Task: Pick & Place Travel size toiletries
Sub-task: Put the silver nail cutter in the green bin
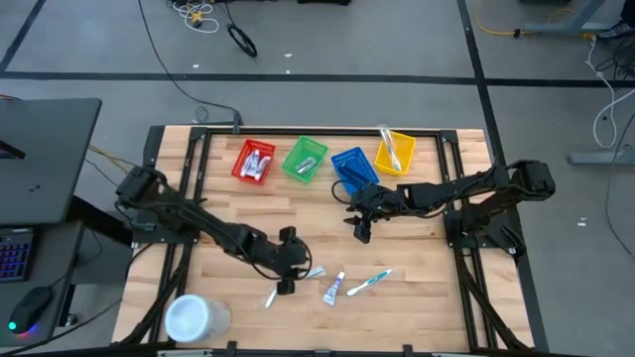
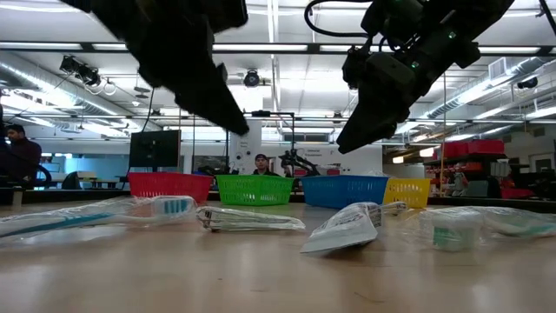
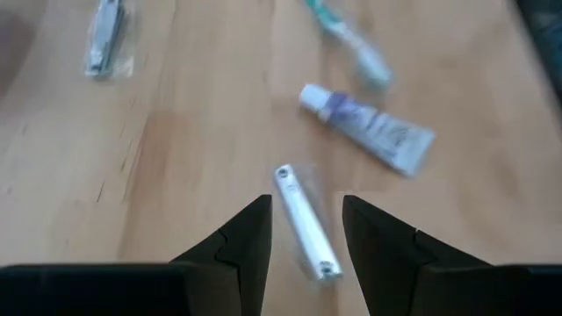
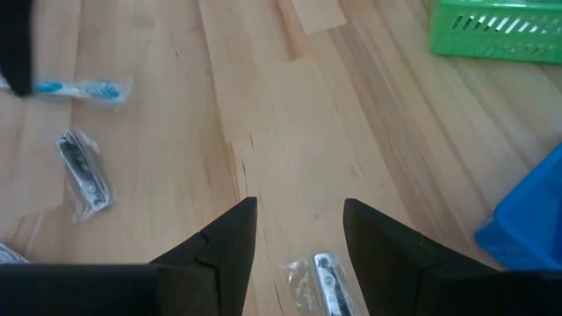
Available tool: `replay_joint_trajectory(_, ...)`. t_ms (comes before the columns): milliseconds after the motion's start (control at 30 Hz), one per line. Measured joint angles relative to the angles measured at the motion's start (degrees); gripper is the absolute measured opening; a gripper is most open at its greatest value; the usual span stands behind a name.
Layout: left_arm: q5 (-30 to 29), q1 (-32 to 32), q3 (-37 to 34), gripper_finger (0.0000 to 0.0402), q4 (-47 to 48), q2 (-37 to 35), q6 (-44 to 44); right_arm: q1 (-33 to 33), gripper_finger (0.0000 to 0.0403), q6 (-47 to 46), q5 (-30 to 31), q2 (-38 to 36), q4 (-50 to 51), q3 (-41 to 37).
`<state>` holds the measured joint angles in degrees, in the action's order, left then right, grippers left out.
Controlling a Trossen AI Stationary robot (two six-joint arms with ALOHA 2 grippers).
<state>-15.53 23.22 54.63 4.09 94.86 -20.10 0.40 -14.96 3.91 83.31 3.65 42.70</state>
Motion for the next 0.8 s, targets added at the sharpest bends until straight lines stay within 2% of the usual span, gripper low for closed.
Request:
replay_joint_trajectory(100,-2.0,0.2,0.0,0.0149,-0.8,2.3,-0.6,0.0,0.0180,0.0,0.0,0.0,0.0,0.0)
replay_joint_trajectory(567,2.5,1.3,0.2,0.0149,-7.2,10.6,-4.9,0.0,0.0180,0.3,0.0,0.0,-0.1,0.0)
replay_joint_trajectory(800,2.6,1.5,0.0,0.0149,-8.6,14.1,-6.1,0.0,0.0180,0.2,0.0,0.0,-0.2,0.0)
